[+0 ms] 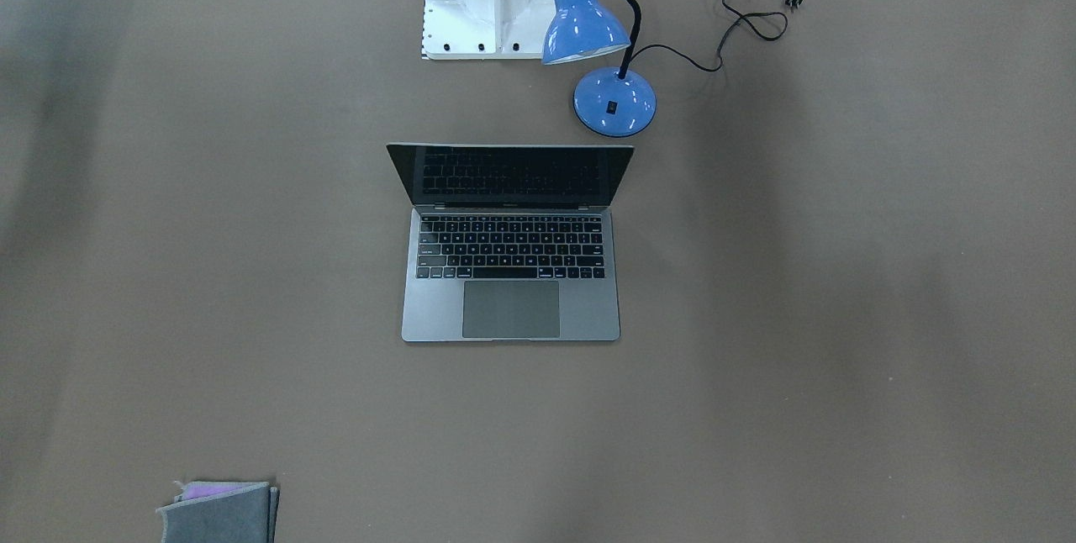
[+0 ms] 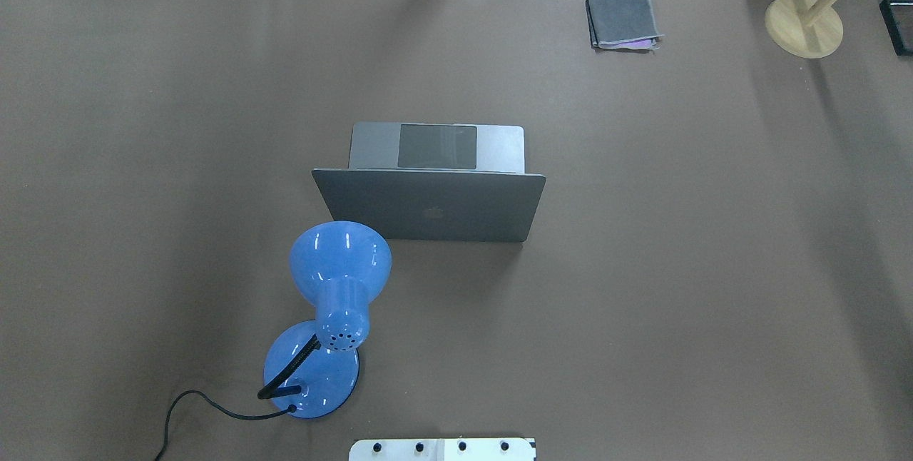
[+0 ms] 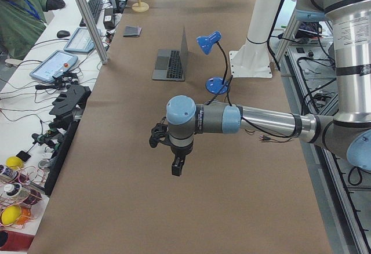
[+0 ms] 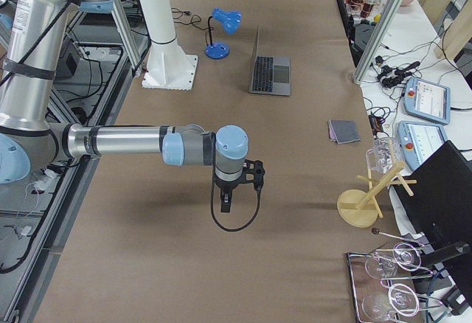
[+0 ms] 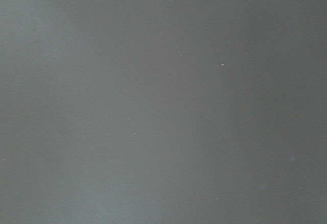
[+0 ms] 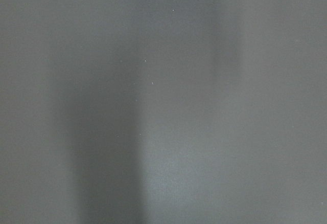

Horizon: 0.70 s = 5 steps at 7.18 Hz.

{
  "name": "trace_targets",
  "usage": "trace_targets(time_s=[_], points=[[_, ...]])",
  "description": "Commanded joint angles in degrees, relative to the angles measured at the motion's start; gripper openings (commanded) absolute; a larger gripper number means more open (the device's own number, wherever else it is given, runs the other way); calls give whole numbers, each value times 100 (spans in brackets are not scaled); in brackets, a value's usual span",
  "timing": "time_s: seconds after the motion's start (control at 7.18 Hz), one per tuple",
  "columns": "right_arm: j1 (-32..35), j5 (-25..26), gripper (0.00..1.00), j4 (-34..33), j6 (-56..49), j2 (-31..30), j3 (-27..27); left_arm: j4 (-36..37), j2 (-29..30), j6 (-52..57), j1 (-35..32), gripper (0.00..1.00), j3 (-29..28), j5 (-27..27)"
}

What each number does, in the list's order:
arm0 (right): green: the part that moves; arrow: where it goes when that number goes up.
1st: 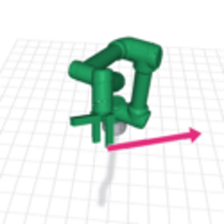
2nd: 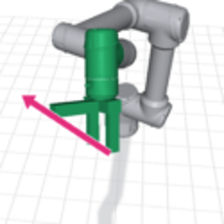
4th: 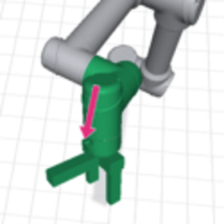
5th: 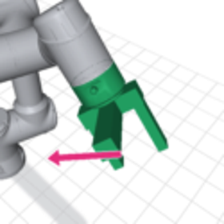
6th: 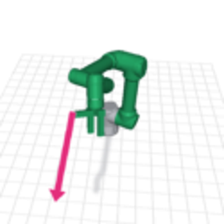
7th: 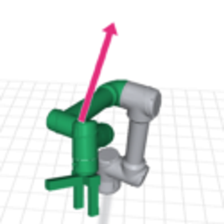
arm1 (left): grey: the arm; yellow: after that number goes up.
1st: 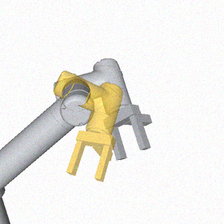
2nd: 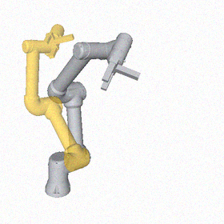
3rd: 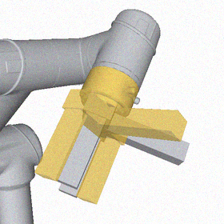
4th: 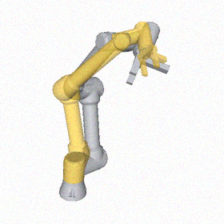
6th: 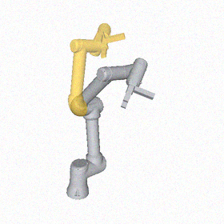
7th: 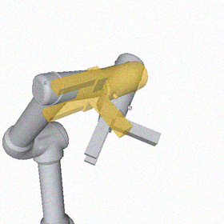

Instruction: Close laptop

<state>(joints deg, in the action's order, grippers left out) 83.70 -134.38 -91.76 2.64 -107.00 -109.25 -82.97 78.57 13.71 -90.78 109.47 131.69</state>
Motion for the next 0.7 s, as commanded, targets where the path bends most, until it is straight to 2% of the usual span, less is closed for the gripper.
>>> trace_targets(time_s=[0.0, 0.56], points=[[-3, 26, 100, 0, 0, -22, 0, -9, 0, 9, -1, 98, 21, 6], [6, 61, 100, 9, 0, -23, 0, 0, 26, 0, 8, 98, 57, 15]])
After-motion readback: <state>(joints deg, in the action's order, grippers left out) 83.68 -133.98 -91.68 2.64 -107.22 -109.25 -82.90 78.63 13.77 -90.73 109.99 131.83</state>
